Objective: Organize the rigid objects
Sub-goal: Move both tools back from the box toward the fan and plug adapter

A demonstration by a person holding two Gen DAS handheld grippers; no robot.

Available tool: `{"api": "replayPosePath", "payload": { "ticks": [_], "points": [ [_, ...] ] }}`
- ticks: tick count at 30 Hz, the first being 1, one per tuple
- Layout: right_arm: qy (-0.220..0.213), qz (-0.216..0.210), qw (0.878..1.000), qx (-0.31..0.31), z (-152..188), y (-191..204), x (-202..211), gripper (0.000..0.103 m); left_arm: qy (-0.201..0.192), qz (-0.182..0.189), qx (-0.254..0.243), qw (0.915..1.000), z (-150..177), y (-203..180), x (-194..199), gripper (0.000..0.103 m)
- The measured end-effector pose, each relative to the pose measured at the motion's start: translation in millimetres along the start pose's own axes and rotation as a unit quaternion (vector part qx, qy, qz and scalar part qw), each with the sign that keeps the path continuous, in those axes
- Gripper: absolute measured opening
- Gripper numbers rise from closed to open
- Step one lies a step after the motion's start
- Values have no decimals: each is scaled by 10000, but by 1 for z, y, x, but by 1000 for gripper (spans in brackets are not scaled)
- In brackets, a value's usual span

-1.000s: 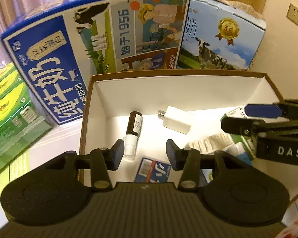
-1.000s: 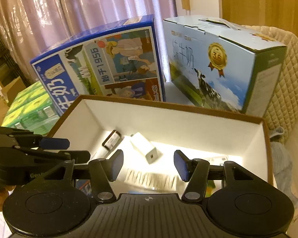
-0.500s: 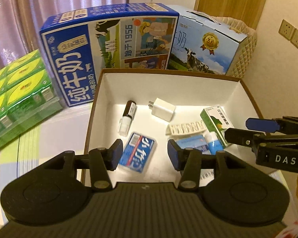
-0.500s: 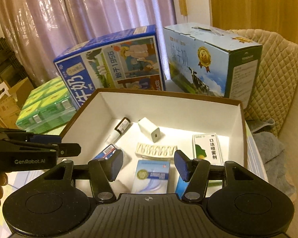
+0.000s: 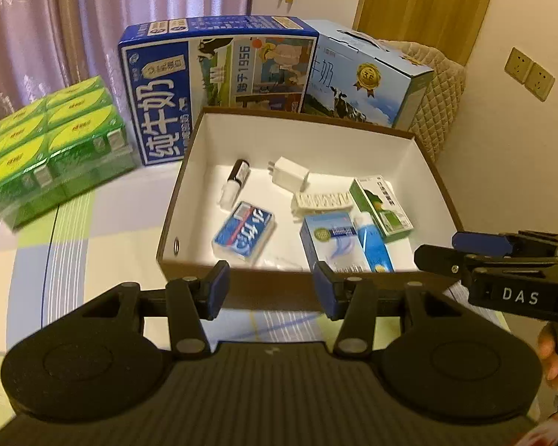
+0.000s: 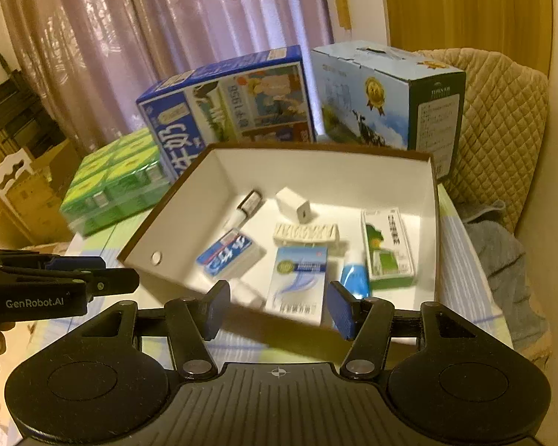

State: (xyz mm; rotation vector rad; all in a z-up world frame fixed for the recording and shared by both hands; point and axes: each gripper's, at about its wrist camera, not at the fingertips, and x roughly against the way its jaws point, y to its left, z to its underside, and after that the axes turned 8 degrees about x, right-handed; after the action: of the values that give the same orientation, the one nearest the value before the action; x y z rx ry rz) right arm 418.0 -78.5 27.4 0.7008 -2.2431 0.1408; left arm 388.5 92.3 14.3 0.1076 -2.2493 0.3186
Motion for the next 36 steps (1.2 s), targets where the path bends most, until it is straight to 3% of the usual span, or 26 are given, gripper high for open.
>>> {"api": "replayPosePath", "payload": {
  "ticks": [14,36],
  "points": [
    [177,-118,9997,102,46,23,35,55,107,-30,326,9994,62,15,41,45],
    [888,-260,9957,6,116,37,39,55,717,-67,463,9963,140,27,45,45]
  ]
}}
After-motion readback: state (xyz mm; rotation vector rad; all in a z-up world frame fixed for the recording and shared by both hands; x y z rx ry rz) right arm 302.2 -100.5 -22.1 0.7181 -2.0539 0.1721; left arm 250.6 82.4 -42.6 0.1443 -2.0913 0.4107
